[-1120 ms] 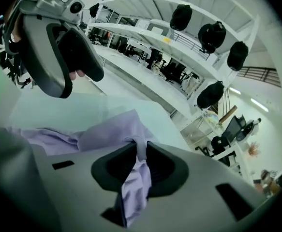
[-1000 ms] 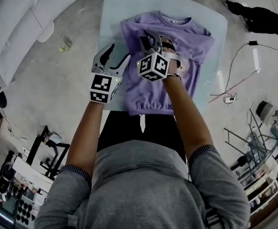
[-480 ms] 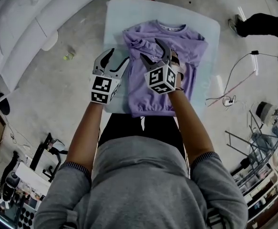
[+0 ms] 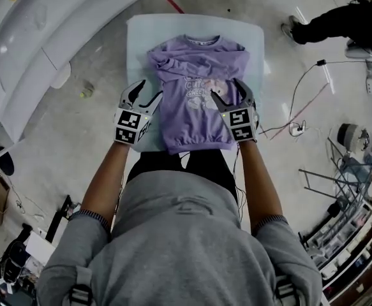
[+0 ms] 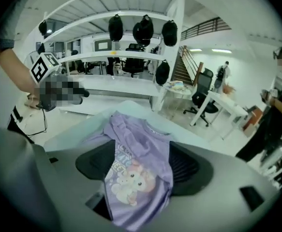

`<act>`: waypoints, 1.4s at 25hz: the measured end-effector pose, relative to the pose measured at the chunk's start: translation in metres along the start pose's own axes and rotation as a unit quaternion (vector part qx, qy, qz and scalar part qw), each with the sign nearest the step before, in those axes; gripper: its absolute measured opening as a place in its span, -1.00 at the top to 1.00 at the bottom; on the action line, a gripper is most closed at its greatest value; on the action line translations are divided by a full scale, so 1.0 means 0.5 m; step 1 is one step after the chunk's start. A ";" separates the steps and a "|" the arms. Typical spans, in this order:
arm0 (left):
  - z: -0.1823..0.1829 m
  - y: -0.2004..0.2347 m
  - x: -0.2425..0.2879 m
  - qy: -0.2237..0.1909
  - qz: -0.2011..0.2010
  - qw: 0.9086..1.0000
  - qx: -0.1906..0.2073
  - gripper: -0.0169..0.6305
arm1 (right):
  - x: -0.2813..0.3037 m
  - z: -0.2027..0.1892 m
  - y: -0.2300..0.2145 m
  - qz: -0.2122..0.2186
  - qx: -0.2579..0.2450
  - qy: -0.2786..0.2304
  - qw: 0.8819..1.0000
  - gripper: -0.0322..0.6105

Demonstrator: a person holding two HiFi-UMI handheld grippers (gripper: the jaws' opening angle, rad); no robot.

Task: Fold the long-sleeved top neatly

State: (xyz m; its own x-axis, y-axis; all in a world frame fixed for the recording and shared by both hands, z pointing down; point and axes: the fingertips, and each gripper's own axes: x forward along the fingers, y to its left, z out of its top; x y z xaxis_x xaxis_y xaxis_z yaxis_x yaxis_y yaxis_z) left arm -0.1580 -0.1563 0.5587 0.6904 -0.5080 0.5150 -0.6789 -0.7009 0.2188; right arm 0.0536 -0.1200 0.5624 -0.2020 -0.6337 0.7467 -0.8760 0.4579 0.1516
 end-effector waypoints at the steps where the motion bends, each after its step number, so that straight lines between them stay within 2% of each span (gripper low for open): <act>1: -0.007 -0.013 -0.004 0.005 -0.003 1.000 -0.001 0.05 | -0.017 -0.022 -0.009 -0.003 0.015 0.004 1.000 -0.24; 7: -0.065 -0.070 -0.026 0.041 0.002 0.999 0.002 0.05 | -0.063 -0.138 -0.024 -0.003 0.088 0.015 0.996 -0.24; 10: -0.121 -0.093 -0.038 0.062 0.023 0.998 -0.021 0.05 | -0.071 -0.209 -0.023 0.003 0.124 0.013 0.992 -0.24; 15: -0.222 -0.143 -0.071 0.090 0.063 0.992 -0.060 0.05 | -0.111 -0.314 0.010 0.031 0.154 0.034 0.987 -0.24; 20: -0.317 -0.201 -0.104 0.111 0.101 0.983 -0.103 0.05 | -0.144 -0.423 0.054 0.052 0.222 0.048 0.973 -0.24; 27: -0.411 -0.263 -0.122 0.120 0.146 0.971 -0.145 0.05 | -0.161 -0.517 0.116 0.073 0.266 0.062 0.959 -0.23; 35: -0.489 -0.303 -0.124 0.141 0.160 0.963 -0.163 0.05 | -0.173 -0.582 0.145 0.057 0.306 0.071 0.948 -0.12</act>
State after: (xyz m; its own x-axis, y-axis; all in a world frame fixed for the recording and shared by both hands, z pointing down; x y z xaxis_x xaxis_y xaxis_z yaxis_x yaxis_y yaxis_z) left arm -0.1590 0.1038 0.6964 0.3687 -0.4843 0.7934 -0.9198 -0.3133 0.2362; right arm 0.1351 0.1495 0.6975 -0.2884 -0.4911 0.8220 -0.9505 0.0433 -0.3076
